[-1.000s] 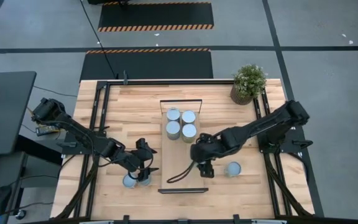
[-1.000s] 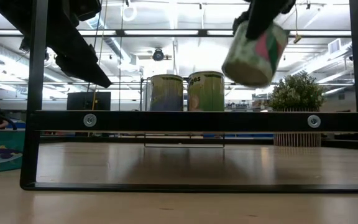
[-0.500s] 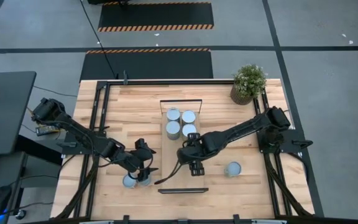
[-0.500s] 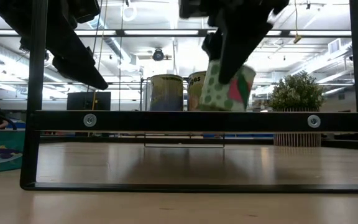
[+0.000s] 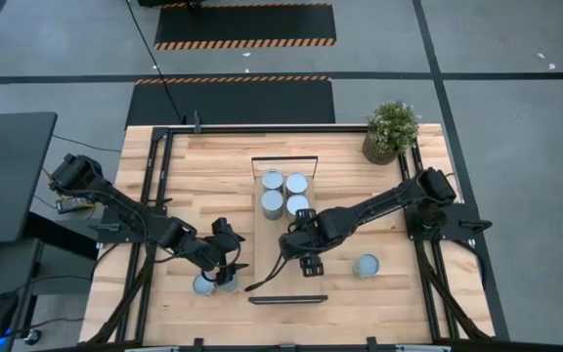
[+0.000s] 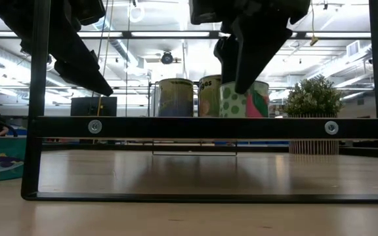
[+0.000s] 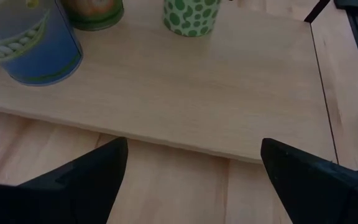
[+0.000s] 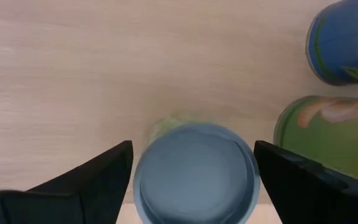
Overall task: Pick and place cans onto a shelf
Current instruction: Put the canned green peas on the shelf
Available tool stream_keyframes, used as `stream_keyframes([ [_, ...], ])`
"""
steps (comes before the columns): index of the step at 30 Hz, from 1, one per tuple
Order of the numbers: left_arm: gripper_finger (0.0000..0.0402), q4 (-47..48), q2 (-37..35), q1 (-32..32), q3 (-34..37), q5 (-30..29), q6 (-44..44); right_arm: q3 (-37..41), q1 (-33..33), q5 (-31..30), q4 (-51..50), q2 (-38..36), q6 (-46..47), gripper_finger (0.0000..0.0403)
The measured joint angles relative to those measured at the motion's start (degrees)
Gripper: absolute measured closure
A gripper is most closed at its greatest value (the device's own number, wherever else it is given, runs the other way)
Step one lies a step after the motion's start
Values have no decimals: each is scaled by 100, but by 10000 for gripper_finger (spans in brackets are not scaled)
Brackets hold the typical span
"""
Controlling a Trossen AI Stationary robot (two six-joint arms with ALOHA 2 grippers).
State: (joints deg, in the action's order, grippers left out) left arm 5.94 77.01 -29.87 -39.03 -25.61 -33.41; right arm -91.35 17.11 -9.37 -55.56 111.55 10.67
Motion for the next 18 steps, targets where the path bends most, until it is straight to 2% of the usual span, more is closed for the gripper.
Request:
stream_keyframes([
  [3,26,8,0,0,0,1,0,0,66,-78,-135,0,-1,60],
  [12,26,12,0,9,0,2,3,-159,383,-930,-206,-13,-309,61],
  [18,26,12,0,9,0,2,-45,-319,537,-1060,-253,-13,-432,61],
])
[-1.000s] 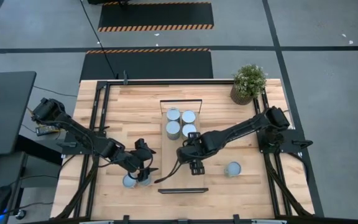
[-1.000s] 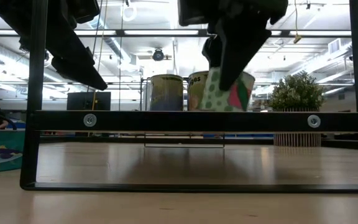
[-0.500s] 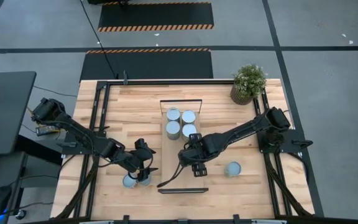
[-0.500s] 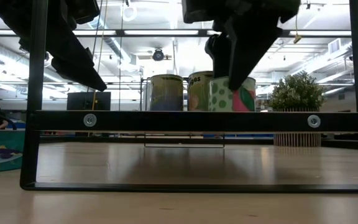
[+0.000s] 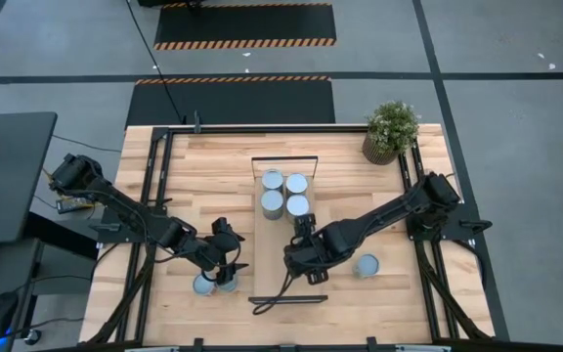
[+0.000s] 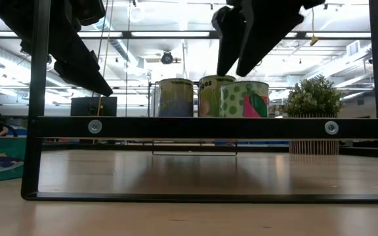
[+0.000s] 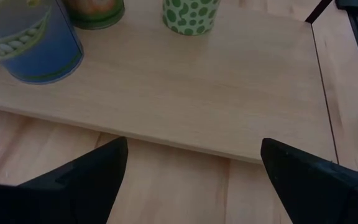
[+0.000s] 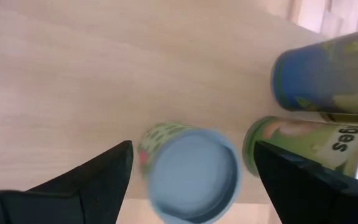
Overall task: Pick and place cans onto a shelf
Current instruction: Put the canned green peas on the shelf
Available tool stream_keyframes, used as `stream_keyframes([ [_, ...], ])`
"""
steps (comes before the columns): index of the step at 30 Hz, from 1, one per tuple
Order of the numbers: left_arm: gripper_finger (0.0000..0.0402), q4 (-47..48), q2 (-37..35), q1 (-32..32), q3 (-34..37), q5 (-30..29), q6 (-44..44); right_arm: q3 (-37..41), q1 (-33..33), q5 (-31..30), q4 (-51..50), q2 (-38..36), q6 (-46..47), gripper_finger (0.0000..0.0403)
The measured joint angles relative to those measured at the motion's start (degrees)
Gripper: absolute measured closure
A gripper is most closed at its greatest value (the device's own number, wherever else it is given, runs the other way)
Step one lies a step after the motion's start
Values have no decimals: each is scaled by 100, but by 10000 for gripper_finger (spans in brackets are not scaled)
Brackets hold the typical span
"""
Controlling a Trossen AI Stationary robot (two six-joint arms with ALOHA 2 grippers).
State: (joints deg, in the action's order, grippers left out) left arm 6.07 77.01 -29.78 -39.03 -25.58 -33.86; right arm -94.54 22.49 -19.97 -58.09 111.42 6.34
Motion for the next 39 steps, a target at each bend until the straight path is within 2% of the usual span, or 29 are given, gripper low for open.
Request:
stream_keyframes([
  [12,26,7,0,-7,0,0,1,118,141,-438,-739,0,559,62],
  [24,26,17,0,-7,0,39,4,612,108,-1001,-579,0,523,62],
  [32,26,22,0,-7,0,208,-32,616,16,-953,-527,-23,561,62],
  [39,26,18,0,-7,0,445,-31,616,155,-990,-259,-431,610,62],
])
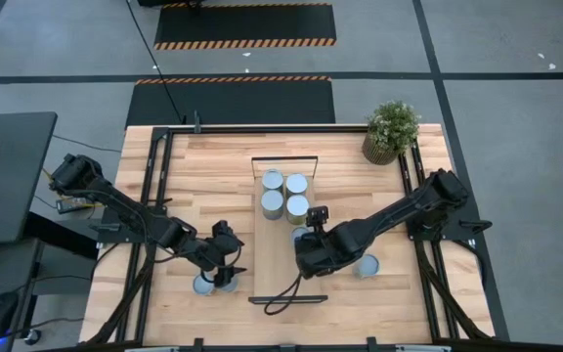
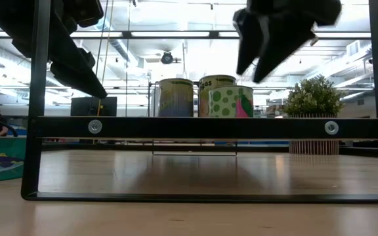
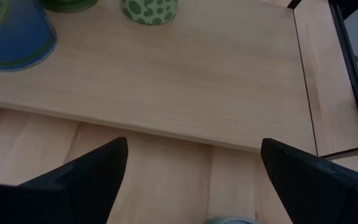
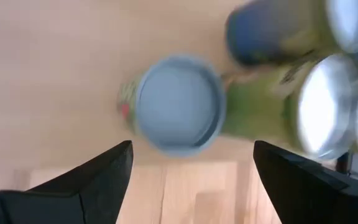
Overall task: Pick and place cans onto a shelf
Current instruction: Put the canned green peas on the shelf
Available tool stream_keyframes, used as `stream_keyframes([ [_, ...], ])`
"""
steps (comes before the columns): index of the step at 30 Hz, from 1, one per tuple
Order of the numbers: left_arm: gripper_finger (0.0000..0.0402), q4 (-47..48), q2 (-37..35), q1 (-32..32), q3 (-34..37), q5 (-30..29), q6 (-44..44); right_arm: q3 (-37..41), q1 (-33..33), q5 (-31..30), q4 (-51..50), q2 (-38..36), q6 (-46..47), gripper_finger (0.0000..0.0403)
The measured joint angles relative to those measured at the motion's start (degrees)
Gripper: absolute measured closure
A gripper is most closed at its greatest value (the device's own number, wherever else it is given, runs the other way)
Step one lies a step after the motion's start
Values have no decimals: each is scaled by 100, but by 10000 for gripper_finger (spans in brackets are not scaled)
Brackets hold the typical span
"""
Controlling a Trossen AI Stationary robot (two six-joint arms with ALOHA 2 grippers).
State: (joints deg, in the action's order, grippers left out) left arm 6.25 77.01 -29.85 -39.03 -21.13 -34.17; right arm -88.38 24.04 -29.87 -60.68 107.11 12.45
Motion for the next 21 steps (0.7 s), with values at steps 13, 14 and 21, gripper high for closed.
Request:
stream_keyframes([
  [13,26,-33,0,-56,0,-150,-9,459,63,136,1263,-57,-831,62],
  [14,26,-35,0,-68,0,-150,-11,503,63,136,1320,-57,-894,62],
  [21,26,-36,0,-93,0,-151,-15,738,65,-195,1491,-57,-1309,62],
])
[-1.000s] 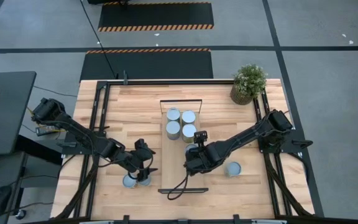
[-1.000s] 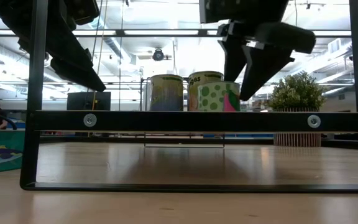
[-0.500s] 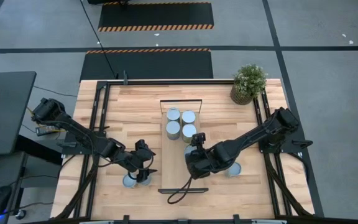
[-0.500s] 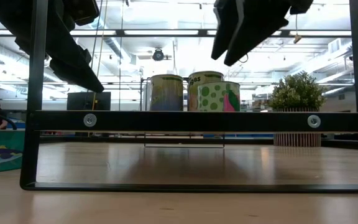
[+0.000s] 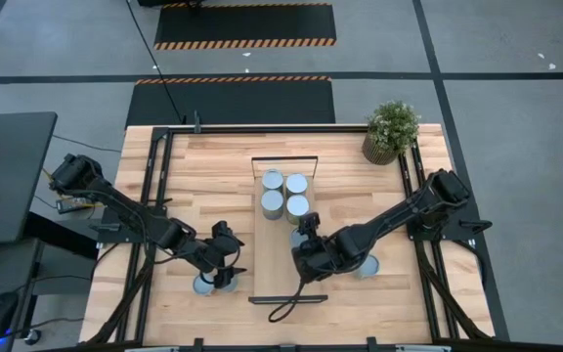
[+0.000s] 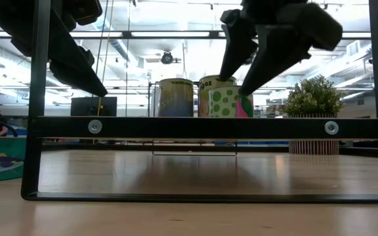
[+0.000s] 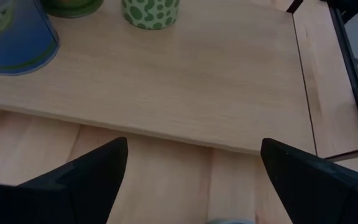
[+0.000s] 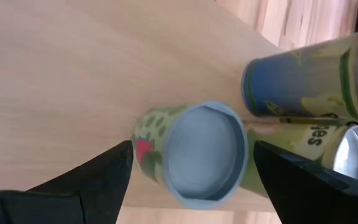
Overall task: Pick and place cans onto a shelf
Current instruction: Put the canned green peas on the shelf, then put the canned tomato on the shelf
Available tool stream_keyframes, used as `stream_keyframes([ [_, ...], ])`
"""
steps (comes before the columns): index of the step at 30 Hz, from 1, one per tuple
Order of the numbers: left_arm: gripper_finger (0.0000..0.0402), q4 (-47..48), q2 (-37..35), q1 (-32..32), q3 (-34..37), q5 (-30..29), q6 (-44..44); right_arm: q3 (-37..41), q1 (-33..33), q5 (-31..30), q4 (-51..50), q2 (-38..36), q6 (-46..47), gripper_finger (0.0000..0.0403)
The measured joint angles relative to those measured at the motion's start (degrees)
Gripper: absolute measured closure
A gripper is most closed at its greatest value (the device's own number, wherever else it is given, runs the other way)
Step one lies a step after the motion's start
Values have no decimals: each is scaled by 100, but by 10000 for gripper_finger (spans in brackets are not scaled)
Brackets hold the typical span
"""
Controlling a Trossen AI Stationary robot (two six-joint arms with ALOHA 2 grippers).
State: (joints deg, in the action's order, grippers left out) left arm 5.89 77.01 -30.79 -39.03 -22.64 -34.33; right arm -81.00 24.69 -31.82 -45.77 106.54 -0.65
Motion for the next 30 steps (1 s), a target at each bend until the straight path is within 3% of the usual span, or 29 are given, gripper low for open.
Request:
stream_keyframes([
  [15,26,61,0,0,0,8,-89,12,-135,-189,-130,-19,48,62],
  [23,26,433,0,2,0,1248,-504,12,-49,-180,-667,-650,603,62],
  [30,26,940,110,-33,-583,1284,-512,12,-48,-233,-652,-1111,870,62],
])
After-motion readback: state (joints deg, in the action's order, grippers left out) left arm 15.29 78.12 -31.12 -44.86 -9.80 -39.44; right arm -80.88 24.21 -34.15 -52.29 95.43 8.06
